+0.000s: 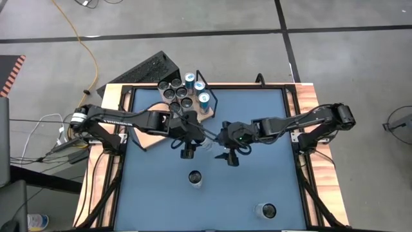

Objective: Place canned beverage on shelf
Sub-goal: Put the top right white and blue soda can on the shelf

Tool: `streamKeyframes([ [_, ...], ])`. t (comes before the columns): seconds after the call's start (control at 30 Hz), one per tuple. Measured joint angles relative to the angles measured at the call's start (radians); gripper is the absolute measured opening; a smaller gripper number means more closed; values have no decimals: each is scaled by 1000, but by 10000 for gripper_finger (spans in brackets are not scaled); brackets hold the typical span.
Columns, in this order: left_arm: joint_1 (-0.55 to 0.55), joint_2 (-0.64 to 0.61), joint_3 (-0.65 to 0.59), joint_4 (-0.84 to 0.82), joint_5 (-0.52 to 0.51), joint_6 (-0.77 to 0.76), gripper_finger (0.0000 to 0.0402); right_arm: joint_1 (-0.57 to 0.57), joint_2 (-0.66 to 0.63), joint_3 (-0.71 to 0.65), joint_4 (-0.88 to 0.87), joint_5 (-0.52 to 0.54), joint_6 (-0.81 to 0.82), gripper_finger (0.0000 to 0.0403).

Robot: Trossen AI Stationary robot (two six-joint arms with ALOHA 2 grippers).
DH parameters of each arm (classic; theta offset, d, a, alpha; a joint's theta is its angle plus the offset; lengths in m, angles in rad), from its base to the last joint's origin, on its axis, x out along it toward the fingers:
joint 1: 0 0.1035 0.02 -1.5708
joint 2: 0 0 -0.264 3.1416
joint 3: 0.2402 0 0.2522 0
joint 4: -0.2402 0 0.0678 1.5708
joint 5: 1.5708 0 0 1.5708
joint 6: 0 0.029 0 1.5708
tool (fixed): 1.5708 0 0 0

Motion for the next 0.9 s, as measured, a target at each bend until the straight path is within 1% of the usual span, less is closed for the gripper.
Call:
streamKeyframes([
  [0.13,-6,-4,90,-87,3,-15,252,-2,-53,1,-101,2,12,327],
  [0.23,-17,-4,174,-195,3,-28,252,-3,-89,0,-190,7,30,327],
  [0.3,-30,-4,238,-281,0,-34,252,-2,-114,0,-266,28,40,327],
  [0.47,-67,-7,425,-557,-65,-96,252,-4,-141,-2,-387,55,78,327],
  [0.57,-82,-33,517,-711,-119,-174,252,0,-137,0,-394,55,81,327],
  [0.67,-83,-107,532,-782,-186,-254,252,0,-137,-1,-390,55,77,327],
  [0.77,-71,-177,505,-857,-240,-312,252,0,-122,-3,-391,55,77,327],
  [0.83,-41,-209,481,-902,-255,-342,252,-1,-122,-4,-397,56,74,327],
  [0.9,0,-243,445,-899,-249,-351,252,-1,-124,-4,-390,56,58,327],
])
